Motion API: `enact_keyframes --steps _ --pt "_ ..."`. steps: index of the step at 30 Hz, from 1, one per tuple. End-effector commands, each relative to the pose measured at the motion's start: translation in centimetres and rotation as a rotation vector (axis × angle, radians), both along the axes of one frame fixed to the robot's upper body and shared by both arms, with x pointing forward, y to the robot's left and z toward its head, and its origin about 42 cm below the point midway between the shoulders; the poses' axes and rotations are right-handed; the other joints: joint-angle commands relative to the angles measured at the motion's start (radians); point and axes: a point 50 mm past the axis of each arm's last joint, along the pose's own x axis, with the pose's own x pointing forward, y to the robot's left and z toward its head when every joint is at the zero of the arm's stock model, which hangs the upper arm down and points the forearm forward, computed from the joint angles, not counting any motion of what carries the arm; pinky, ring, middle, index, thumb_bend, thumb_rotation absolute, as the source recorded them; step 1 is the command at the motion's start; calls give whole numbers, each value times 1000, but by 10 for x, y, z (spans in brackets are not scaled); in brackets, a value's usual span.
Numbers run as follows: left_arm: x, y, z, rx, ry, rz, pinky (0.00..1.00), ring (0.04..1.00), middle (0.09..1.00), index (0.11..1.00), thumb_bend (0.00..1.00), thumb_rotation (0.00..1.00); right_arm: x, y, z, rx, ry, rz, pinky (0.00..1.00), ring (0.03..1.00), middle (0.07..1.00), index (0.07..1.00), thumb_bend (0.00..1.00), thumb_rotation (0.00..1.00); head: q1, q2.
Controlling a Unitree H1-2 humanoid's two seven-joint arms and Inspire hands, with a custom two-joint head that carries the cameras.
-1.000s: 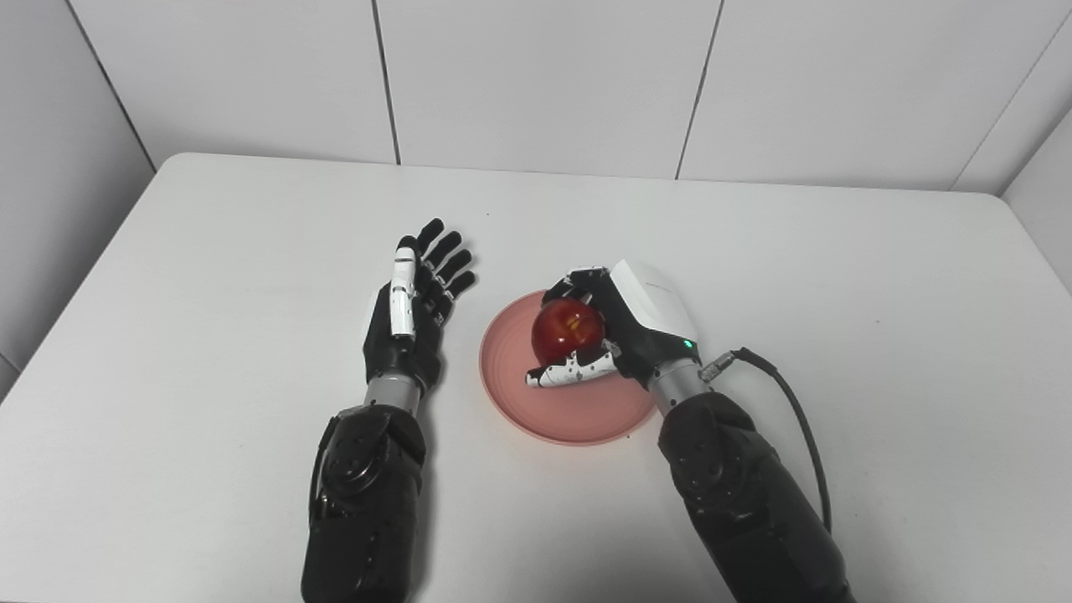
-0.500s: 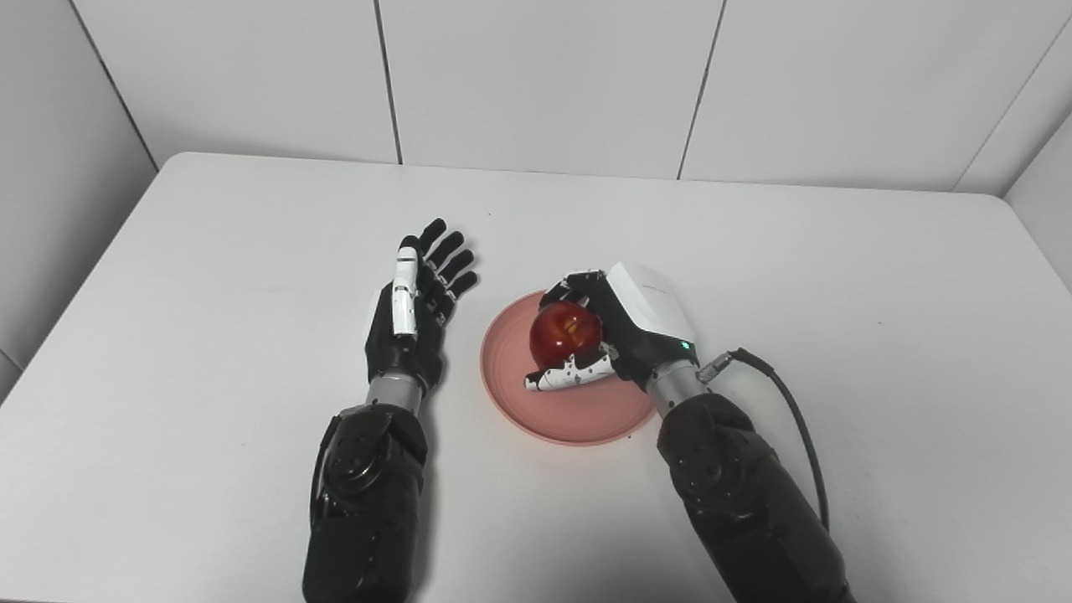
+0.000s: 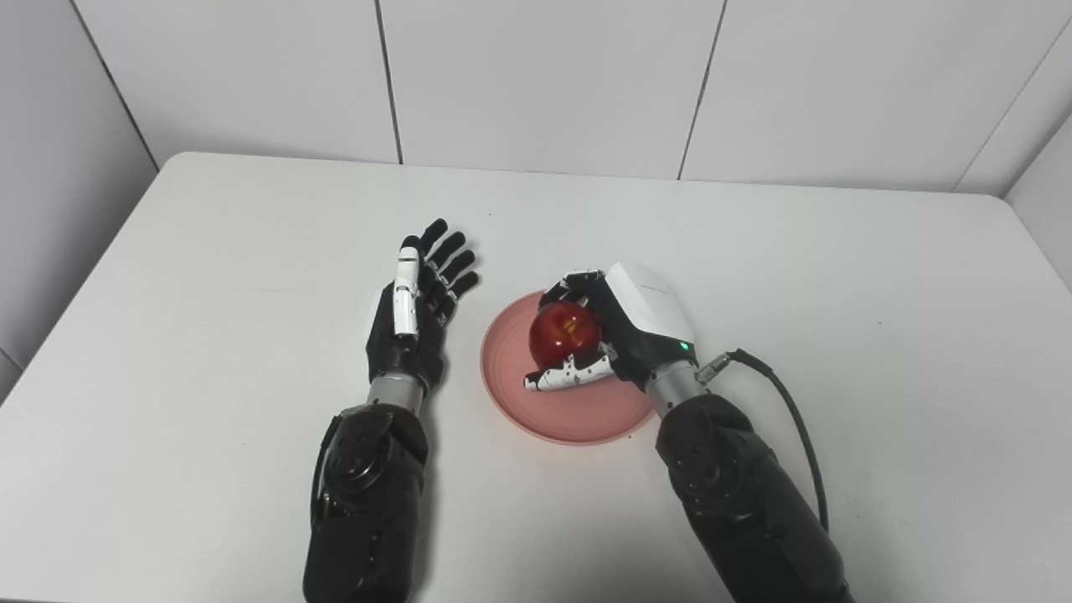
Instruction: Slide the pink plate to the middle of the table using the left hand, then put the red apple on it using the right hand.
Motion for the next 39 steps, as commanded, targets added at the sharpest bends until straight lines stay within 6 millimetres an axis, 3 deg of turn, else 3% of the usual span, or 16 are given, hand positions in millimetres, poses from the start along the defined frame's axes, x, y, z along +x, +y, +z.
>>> enact_keyframes --steps 1,2,4,6,9,11,16,29,39 --pt "2 -6 5 -6 7 -3 839 852 863 850 364 1000 2 3 13 6 -48 31 305 428 544 491 522 144 -1 1" --pt "2 -6 6 -5 7 -3 838 851 862 850 363 1000 1 3 13 5 -45 32 303 428 547 560 692 148 -1 1" --pt "2 -5 5 -10 4 -5 842 854 865 853 364 1000 0 3 13 3 -43 39 288 413 536 632 846 160 -2 2" --pt "2 -5 5 -10 2 -5 846 856 867 854 365 1000 -1 3 13 -6 -39 50 263 380 482 674 904 179 -4 2" --pt "2 -5 5 -10 3 -4 847 855 867 854 367 1000 -2 2 14 -28 -33 63 355 494 592 711 946 222 -4 2" --pt "2 -5 5 -15 0 -6 852 858 870 856 367 1000 -3 1 15 -39 -26 77 476 605 695 735 976 246 -5 3" --pt "2 -6 6 -16 2 -6 856 861 873 858 366 1000 -5 0 19 -55 -8 94 580 703 771 773 1000 296 -5 3" --pt "2 -5 6 -9 4 -9 856 862 873 860 367 1000 -7 -5 27 -53 -5 119 673 774 828 844 1000 379 -8 0" --pt "2 -6 5 -8 7 -3 851 855 866 852 365 1000 -6 -15 38 -51 -57 108 747 843 875 907 1000 500 -10 -2"
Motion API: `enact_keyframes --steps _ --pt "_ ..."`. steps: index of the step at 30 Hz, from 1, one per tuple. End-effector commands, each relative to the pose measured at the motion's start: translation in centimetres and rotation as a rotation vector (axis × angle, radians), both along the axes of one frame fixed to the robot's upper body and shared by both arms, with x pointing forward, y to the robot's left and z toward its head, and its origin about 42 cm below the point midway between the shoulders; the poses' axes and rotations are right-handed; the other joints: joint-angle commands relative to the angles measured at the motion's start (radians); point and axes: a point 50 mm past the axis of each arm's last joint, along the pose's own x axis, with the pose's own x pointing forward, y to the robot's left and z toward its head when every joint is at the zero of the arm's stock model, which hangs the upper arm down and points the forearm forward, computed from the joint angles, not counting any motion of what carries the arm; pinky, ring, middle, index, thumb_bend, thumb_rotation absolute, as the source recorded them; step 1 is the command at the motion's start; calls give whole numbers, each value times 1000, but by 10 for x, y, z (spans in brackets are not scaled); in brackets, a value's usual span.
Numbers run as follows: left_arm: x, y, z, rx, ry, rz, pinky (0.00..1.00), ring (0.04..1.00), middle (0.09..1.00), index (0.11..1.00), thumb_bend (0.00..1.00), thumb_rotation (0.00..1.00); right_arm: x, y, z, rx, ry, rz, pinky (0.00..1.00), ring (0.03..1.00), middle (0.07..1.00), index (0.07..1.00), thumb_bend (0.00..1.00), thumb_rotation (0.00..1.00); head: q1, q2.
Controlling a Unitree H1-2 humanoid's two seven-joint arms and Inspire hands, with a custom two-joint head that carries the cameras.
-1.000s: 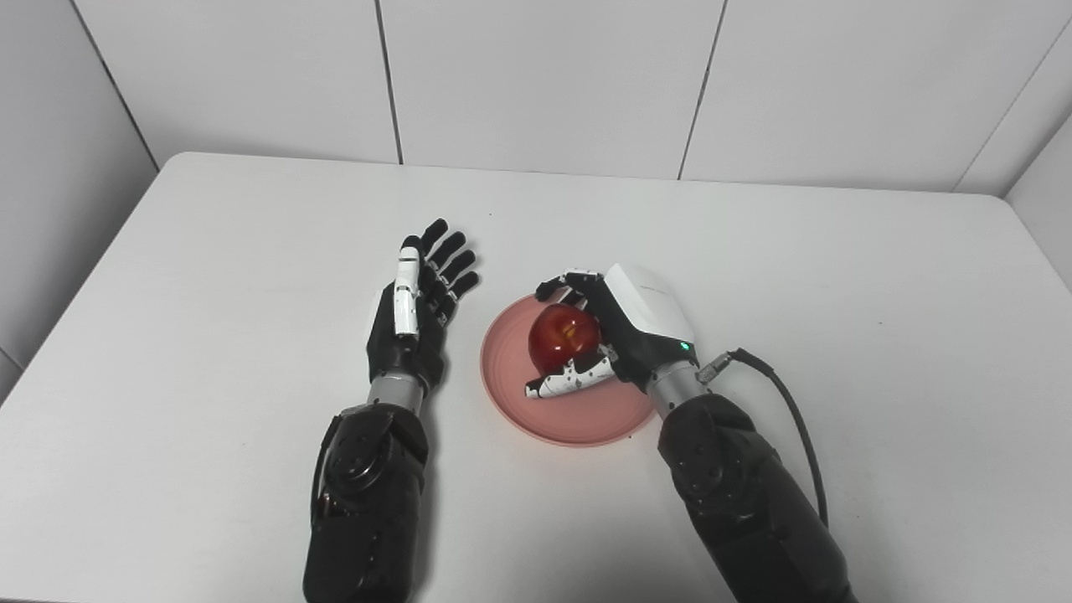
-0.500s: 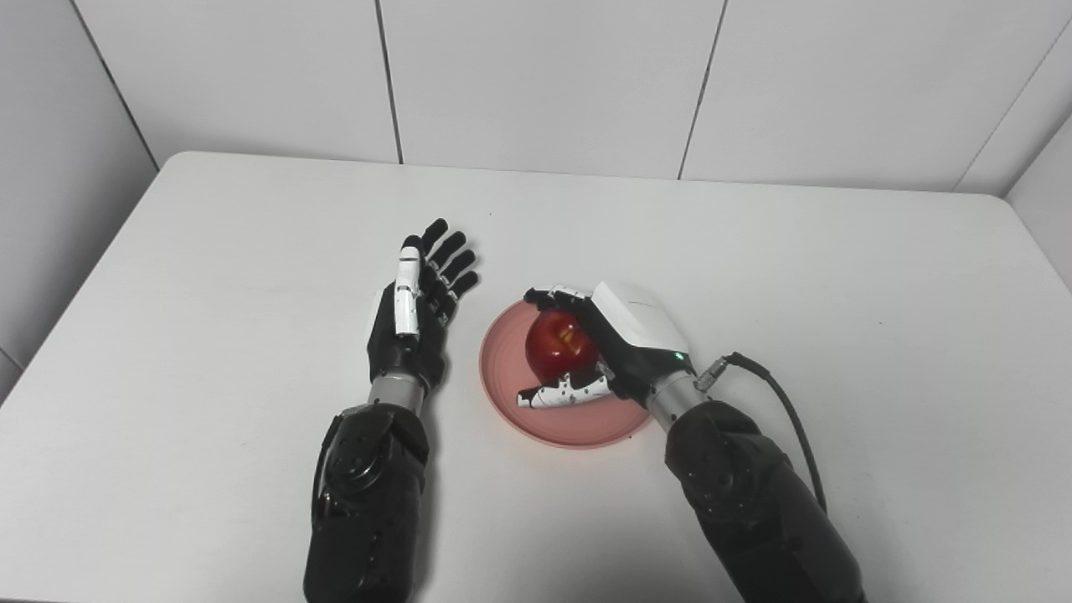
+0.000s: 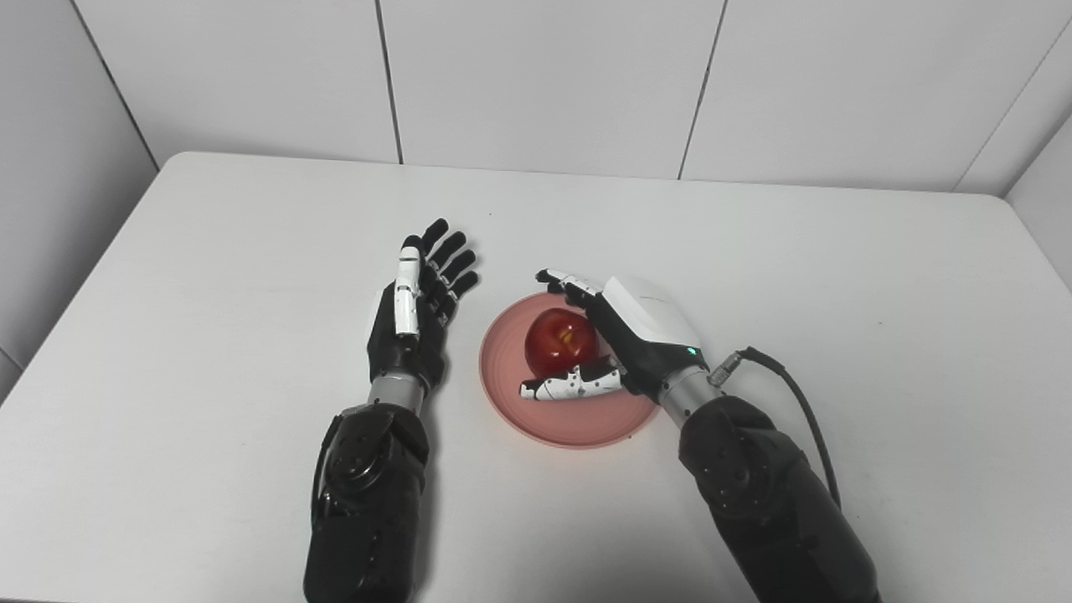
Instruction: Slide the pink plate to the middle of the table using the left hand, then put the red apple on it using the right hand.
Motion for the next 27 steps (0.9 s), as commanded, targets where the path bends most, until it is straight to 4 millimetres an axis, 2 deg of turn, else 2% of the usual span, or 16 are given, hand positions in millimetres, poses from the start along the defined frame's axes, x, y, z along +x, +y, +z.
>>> enact_keyframes --steps 1,20,27 --pt "2 -5 5 -6 6 -3 850 854 866 851 366 1000 4 -2 25 36 -105 12 751 845 877 909 1000 504 0 1" --pt "3 -5 4 -11 11 -5 847 856 868 852 362 1000 10 -28 62 214 -197 -40 764 851 900 923 1000 560 -9 -6" --pt "3 -4 5 -23 14 3 845 850 862 845 361 1000 7 -48 78 297 -259 -108 792 872 900 917 1000 608 -21 -10"
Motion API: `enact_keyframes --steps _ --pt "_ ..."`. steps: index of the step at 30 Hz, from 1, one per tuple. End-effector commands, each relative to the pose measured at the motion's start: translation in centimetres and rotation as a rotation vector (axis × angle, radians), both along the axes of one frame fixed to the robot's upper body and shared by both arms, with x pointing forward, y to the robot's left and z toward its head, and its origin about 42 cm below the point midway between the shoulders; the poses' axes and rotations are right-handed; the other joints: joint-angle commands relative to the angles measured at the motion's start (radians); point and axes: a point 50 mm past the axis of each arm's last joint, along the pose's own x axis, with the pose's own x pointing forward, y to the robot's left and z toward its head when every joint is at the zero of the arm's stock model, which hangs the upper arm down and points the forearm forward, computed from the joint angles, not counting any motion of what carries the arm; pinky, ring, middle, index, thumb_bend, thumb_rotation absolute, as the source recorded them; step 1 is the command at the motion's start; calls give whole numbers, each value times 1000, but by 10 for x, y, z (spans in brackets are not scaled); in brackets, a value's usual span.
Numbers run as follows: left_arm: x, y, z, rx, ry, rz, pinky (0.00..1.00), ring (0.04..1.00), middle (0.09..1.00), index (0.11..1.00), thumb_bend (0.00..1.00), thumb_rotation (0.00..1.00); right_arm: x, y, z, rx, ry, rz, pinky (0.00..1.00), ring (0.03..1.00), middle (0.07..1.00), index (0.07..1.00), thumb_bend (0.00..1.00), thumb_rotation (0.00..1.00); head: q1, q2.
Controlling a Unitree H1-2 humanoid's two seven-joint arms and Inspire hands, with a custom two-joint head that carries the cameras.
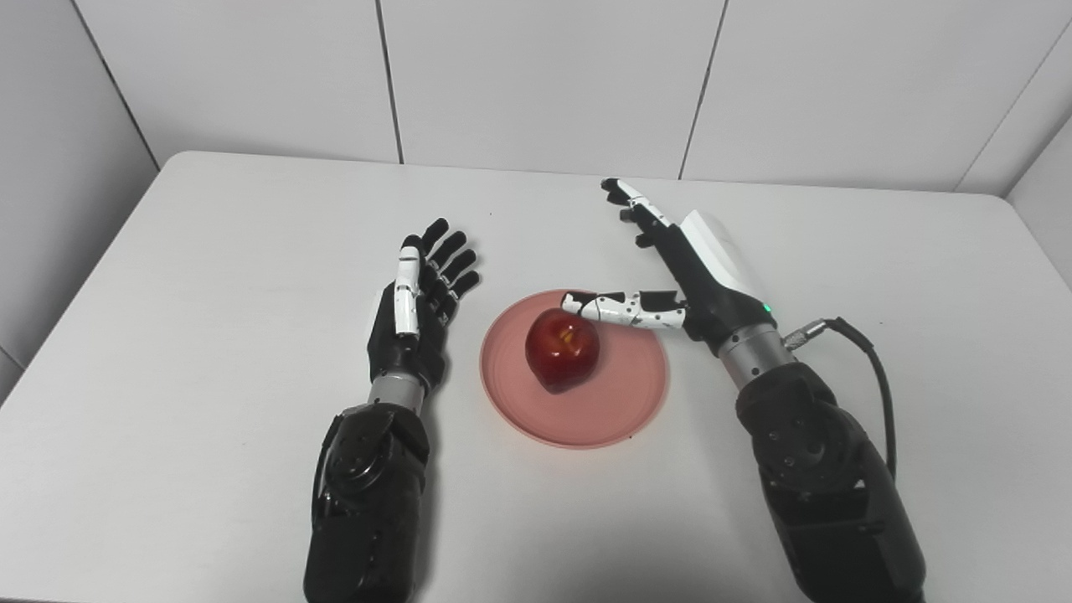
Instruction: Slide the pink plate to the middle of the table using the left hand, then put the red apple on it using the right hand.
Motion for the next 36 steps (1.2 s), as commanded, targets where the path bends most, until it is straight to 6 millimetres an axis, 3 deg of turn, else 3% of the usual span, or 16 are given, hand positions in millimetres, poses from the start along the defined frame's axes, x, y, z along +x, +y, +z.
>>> enact_keyframes --steps 1,9,16,20,21,22,26,36 --pt "3 -3 4 -19 9 2 845 850 863 845 360 1000 0 -6 24 27 -126 -11 796 874 900 917 1000 620 -6 0" --pt "2 4 0 -6 2 -8 854 857 872 853 352 1000 1 -40 16 92 -119 -130 812 878 889 917 1000 703 -38 -8" --pt "1 7 0 -2 -2 -14 852 855 871 857 355 1000 -8 -53 5 132 -102 -223 772 849 872 906 1000 803 -58 -11" --pt "-1 8 0 -4 -3 -23 863 861 878 867 359 1000 -17 -59 -5 171 -89 -260 767 842 874 908 931 928 -54 -14" --pt "-1 8 0 -4 -2 -24 862 860 876 866 359 1000 -18 -59 -7 186 -87 -263 780 842 875 897 832 977 -54 -14" --pt "-2 7 1 -3 -1 -24 862 860 875 866 359 1000 -20 -60 -12 245 -73 -255 783 842 875 894 809 989 -54 -16" --pt "-3 7 1 3 3 -26 860 858 874 864 356 1000 -25 -62 -29 428 -24 -245 800 869 897 904 701 1000 -52 -14" --pt "-7 10 2 20 3 -35 858 857 874 861 353 1000 -19 -62 -72 699 95 -239 930 914 931 936 627 1000 -60 -7"
